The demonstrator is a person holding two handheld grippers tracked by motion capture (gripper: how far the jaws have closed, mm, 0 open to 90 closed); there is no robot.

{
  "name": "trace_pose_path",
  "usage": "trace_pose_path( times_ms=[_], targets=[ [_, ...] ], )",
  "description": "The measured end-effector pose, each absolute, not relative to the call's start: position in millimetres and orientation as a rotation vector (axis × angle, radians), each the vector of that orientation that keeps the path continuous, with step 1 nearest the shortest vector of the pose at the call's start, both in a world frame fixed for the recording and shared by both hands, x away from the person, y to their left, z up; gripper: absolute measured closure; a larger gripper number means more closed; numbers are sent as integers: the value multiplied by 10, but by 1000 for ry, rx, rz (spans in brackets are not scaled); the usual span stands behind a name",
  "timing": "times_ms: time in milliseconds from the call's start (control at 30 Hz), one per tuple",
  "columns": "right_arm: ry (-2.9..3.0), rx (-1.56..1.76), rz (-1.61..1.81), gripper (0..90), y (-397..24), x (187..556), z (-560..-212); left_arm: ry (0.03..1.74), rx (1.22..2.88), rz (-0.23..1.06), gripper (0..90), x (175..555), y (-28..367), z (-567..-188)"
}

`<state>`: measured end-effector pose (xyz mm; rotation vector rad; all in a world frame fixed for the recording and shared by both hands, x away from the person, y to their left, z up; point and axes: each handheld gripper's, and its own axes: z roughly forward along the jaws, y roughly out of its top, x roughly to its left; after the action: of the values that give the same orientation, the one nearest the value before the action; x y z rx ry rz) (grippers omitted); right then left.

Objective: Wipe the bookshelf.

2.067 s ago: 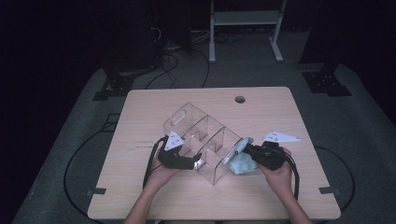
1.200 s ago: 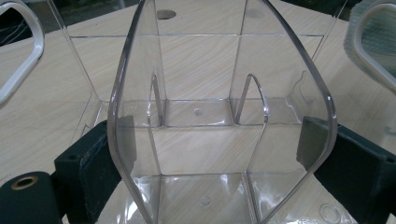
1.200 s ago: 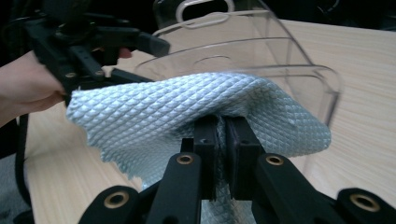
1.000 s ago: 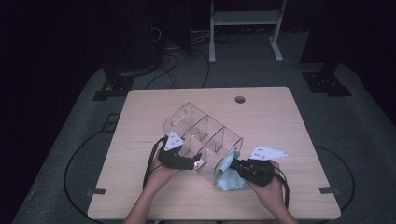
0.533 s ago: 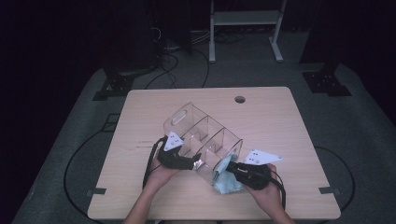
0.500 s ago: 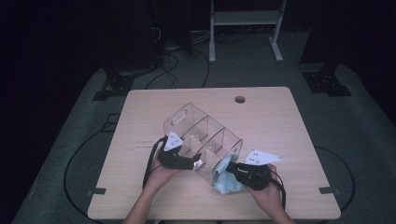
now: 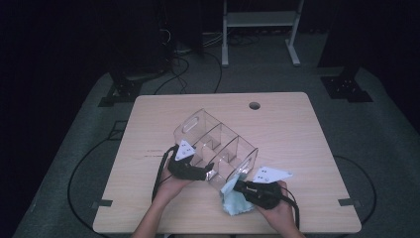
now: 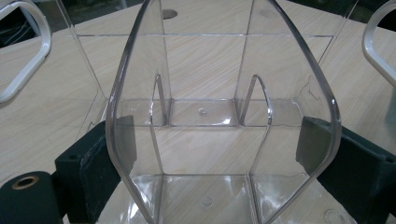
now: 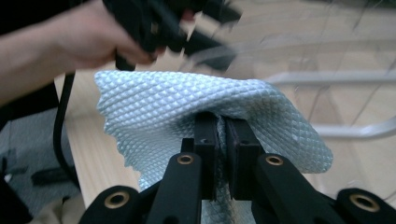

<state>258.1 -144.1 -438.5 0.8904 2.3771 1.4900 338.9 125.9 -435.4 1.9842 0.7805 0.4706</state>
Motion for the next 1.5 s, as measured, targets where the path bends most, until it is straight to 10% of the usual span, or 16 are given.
trace_pose_path(
  times_ms=[1500],
  targets=[
    [2340, 1276, 1327, 833, -1874, 3288, -4835, 815, 1960, 492, 87, 3413, 1292, -4360]
  ],
)
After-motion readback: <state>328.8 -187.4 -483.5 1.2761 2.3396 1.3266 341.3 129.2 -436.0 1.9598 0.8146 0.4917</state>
